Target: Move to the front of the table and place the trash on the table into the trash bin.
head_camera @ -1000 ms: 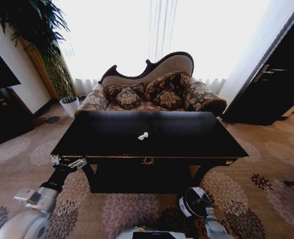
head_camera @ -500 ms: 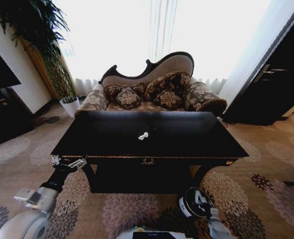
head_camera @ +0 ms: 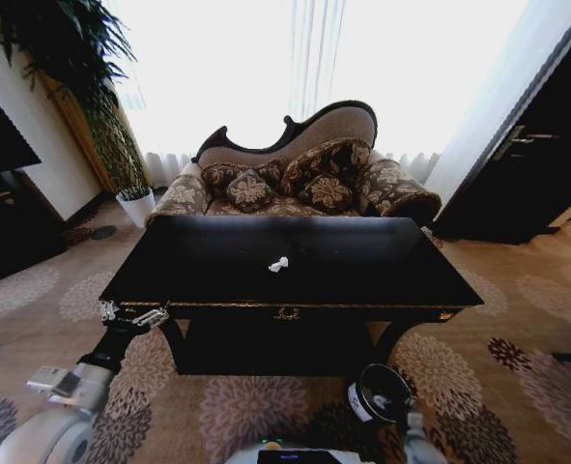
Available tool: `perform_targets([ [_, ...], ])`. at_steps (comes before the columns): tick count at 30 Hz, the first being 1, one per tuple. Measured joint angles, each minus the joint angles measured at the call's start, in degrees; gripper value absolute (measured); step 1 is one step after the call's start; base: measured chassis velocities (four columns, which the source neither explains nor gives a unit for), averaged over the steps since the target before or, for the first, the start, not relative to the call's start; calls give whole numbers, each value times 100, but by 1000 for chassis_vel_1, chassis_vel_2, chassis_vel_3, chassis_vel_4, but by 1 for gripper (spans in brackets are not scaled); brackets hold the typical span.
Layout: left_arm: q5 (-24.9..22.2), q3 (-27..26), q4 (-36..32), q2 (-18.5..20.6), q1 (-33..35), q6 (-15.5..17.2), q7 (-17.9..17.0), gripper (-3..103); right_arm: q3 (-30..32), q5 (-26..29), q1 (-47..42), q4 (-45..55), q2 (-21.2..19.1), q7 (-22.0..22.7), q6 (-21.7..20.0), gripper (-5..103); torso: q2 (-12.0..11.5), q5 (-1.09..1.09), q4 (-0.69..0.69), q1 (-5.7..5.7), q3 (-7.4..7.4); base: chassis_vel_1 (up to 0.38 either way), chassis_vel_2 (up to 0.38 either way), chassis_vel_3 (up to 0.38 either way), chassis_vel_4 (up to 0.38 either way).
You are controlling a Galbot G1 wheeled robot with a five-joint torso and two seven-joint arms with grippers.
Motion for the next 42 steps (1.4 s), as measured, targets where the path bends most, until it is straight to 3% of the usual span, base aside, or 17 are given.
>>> perform_targets([
  [9, 0, 0, 0, 0, 0, 0, 0, 100, 382, 285, -1065, 1050, 143, -500, 961, 100, 0, -2, 1, 1, 0, 0, 0, 0, 0],
  [12, 0, 0, 0, 0, 0, 0, 0, 100, 594, 173, -1542, 1336, 295, -600, 1530, 100, 0, -1, 1, 0, -1, 0, 0, 0, 0],
  [18, 0, 0, 0, 0, 0, 0, 0, 100, 990, -5, -2195, 1842, 632, -768, 2119, 100, 0, 0, 1, 0, 0, 0, 0, 0, 0],
  [26, 0, 0, 0, 0, 0, 0, 0, 100, 1291, 208, -2949, 3127, 988, -835, 2149, 100, 0, -2, 2, 0, 0, 0, 0, 0, 0],
  [42, 0, 0, 0, 0, 0, 0, 0, 100, 1828, 939, -3776, 4518, 1163, -1065, 2081, 100, -1, 0, 1, 0, 0, 0, 0, 0, 0],
])
